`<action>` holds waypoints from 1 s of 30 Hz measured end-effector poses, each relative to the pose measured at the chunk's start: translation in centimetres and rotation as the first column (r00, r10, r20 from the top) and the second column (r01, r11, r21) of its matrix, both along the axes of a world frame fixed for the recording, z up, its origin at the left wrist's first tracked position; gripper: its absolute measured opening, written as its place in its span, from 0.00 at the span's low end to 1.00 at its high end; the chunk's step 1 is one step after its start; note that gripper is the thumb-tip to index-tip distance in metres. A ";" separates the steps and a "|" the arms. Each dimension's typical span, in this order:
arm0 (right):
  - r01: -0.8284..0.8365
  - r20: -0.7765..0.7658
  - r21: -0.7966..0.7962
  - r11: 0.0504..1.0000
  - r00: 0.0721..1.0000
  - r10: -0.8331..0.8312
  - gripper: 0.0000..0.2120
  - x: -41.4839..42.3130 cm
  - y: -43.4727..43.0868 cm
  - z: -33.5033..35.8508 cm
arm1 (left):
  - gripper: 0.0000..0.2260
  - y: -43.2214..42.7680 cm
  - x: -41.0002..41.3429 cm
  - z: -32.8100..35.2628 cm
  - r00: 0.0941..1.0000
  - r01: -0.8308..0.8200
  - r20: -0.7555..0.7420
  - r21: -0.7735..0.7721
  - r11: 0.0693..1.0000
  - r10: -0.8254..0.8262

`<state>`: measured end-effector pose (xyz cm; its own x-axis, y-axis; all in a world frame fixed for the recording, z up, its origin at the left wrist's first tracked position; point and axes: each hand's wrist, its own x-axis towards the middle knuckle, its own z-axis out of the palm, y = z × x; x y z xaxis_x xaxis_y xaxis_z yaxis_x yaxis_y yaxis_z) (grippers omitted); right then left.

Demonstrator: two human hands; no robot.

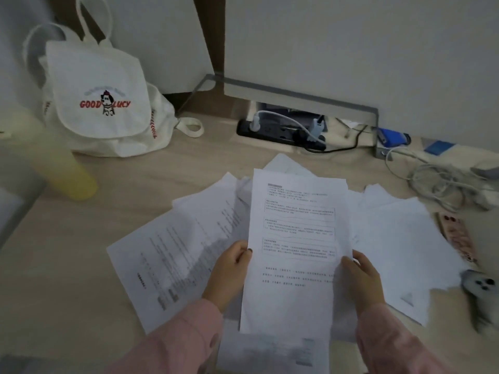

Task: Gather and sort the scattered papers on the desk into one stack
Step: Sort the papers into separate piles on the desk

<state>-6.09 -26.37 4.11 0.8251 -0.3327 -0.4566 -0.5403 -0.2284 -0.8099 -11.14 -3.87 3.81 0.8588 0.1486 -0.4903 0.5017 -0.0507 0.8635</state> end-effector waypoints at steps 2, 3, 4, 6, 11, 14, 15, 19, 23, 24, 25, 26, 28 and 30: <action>0.037 0.006 -0.026 0.999 0.999 -0.037 0.07 -0.5 -2.8 -0.1 | 0.09 -2.6 0.3 -0.4 0.998 0.059 -0.014 -0.009 0.998 -0.059; 0.052 0.003 -0.046 0.998 0.999 -0.052 0.06 -0.7 -4.2 -0.2 | 0.08 -3.9 0.4 -0.7 0.996 0.083 -0.021 -0.015 0.996 -0.083; 0.065 -0.005 -0.072 0.995 0.998 -0.066 0.06 -0.9 -5.6 -0.5 | 0.07 -5.2 0.4 -1.0 0.994 0.106 -0.027 -0.018 0.994 -0.106; 0.088 -0.029 -0.114 0.990 0.995 -0.092 0.06 -1.4 -8.4 -1.4 | 0.05 -7.7 0.2 -1.9 0.987 0.151 -0.045 -0.025 0.988 -0.152; 0.092 -0.091 -0.160 0.983 0.990 -0.108 0.08 -2.9 -13.6 -2.7 | 0.05 -12.7 -1.1 -3.5 0.967 0.237 -0.105 0.026 0.971 -0.233; 0.088 -0.080 -0.186 0.979 0.991 -0.104 0.07 -2.9 -15.6 -3.0 | 0.08 -15.2 -1.2 -3.8 0.959 0.262 -0.124 0.055 0.964 -0.253; 0.089 -0.074 -0.192 0.977 0.992 -0.104 0.07 -2.9 -16.1 -3.2 | 0.07 -16.0 -1.1 -3.9 0.957 0.267 -0.131 0.062 0.962 -0.257; 0.087 -0.092 -0.221 0.971 0.990 -0.110 0.11 -2.9 -18.3 -4.6 | 0.06 -18.5 -0.9 -4.9 0.935 0.328 -0.169 0.073 0.942 -0.312; 0.048 -0.118 -0.264 0.963 0.990 -0.082 0.15 -2.9 -19.3 -5.4 | 0.06 -20.0 -1.2 -5.4 0.921 0.357 -0.181 0.046 0.933 -0.344; 0.027 -0.108 -0.288 0.957 0.992 -0.061 0.16 -2.9 -19.3 -5.3 | 0.05 -20.0 -1.3 -5.4 0.922 0.355 -0.182 0.043 0.934 -0.342; 0.007 -0.094 -0.333 0.943 0.995 -0.041 0.17 -2.9 -19.4 -5.2 | 0.06 -20.0 -1.5 -5.3 0.925 0.349 -0.178 0.040 0.936 -0.337; -0.004 -0.077 -0.384 0.923 0.997 -0.028 0.18 -3.0 -19.4 -5.1 | 0.08 -19.6 -1.6 -5.1 0.929 0.342 -0.168 0.045 0.938 -0.331; 0.010 -0.044 -0.439 0.899 0.998 -0.033 0.18 -2.9 -19.1 -4.5 | 0.11 -18.2 -1.7 -4.4 0.942 0.319 -0.136 0.084 0.944 -0.306; 0.004 -0.032 -0.421 0.907 0.999 -0.020 0.17 -2.6 -17.9 -3.9 | 0.12 -15.9 -1.6 -3.9 0.961 0.267 -0.114 0.137 0.954 -0.253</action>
